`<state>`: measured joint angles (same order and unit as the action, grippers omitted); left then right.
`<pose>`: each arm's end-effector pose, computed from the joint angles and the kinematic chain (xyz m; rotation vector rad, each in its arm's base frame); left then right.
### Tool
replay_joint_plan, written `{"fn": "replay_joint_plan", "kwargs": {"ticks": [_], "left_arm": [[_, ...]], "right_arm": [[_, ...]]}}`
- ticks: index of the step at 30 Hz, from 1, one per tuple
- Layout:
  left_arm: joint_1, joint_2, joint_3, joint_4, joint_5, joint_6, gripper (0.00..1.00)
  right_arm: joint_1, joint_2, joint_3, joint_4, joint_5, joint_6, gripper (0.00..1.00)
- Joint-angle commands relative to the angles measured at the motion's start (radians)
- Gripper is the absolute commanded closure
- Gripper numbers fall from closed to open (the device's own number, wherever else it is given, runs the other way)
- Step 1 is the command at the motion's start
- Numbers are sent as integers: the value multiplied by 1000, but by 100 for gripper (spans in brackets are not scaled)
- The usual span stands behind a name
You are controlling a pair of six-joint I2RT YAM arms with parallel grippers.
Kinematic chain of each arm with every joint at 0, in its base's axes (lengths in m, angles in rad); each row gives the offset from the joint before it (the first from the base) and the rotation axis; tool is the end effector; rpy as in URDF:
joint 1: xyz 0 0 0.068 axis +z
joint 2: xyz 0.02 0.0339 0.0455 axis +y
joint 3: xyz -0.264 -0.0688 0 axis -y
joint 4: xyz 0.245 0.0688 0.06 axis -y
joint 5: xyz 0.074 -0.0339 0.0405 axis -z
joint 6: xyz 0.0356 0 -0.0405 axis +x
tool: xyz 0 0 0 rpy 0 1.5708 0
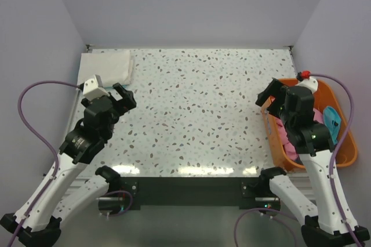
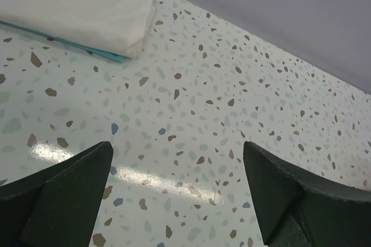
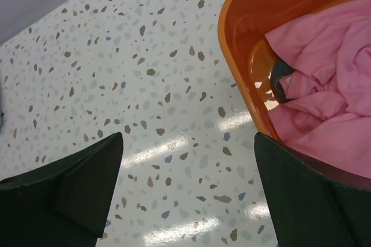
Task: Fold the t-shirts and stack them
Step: Grab the tshirt from the pile
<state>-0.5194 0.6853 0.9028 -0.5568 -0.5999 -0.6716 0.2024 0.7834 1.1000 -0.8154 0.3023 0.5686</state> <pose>0.1310 -0.0517 0.3576 -0.5337 1.7784 -0.2554 0.1412 0.0181 0.3814 0.5532 1.9731 0.1678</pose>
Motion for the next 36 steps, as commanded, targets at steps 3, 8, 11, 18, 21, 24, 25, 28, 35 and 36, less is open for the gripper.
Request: {"fn": "replay_joint_plan", "kwargs": {"ticks": [3, 8, 11, 18, 21, 24, 25, 28, 35, 36], "left_arm": [[-1, 0, -25, 61, 37, 1, 0], [-1, 23, -54, 112, 86, 24, 0], [-1, 49, -51, 109, 89, 32, 0], [-1, 97, -54, 107, 86, 37, 0], [-1, 108, -53, 104, 89, 38, 0], [-1, 115, -50, 103, 89, 38, 0], [-1, 115, -48, 97, 89, 41, 0], [-1, 114, -44, 89, 88, 40, 0], [-1, 118, -48, 98, 100, 38, 0], [-1, 123, -47, 94, 100, 37, 0]], "right_arm": [[-3, -41, 6, 24, 60, -47, 1], [-3, 22, 9, 9, 34, -154, 2], [-4, 131, 66, -37, 136, -118, 1], [-136, 306, 158, -106, 305, -55, 1], [-276, 343, 137, -90, 232, -59, 1], [-385, 378, 83, -56, 192, -49, 1], [-429, 392, 71, -51, 192, -47, 1], [-530, 439, 20, -22, 163, -44, 1], [-626, 504, -92, 59, 144, -27, 7], [-627, 516, -95, 65, 168, -16, 9]]}}
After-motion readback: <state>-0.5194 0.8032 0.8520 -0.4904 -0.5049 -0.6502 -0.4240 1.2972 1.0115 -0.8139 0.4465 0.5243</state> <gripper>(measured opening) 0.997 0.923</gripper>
